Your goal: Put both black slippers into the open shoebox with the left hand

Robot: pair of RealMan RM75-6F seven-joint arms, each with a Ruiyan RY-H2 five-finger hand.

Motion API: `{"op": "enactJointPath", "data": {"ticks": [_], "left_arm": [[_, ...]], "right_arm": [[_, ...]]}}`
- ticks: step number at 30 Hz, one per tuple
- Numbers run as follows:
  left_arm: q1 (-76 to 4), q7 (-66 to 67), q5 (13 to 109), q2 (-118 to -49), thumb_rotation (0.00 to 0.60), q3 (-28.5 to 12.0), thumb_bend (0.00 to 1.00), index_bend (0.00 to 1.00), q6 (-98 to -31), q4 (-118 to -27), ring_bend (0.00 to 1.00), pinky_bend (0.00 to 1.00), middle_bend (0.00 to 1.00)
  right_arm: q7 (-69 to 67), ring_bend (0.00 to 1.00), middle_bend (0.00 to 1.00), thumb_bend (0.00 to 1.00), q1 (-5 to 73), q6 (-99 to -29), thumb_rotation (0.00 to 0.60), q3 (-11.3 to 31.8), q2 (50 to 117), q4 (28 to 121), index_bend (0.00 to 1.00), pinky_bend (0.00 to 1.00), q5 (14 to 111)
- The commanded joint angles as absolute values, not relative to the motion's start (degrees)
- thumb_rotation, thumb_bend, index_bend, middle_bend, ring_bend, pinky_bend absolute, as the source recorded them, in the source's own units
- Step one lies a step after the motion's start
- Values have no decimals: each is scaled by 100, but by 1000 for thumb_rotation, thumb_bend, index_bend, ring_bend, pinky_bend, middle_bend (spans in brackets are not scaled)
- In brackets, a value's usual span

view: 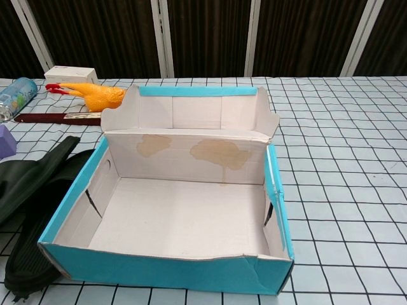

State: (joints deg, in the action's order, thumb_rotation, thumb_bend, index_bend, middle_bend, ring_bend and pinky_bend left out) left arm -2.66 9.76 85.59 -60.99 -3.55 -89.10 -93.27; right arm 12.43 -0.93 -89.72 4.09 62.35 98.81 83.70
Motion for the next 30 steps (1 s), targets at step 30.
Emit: {"op": "enactJointPath", "data": {"ticks": [30], "left_arm": [[-1074, -654, 9145, -6801, 600, 248, 93, 12, -7337, -8709, 31, 146, 72]], "right_arm": [[1041, 167, 118, 254, -188, -9110, 600, 384, 6140, 9903, 138, 137, 8467]]}}
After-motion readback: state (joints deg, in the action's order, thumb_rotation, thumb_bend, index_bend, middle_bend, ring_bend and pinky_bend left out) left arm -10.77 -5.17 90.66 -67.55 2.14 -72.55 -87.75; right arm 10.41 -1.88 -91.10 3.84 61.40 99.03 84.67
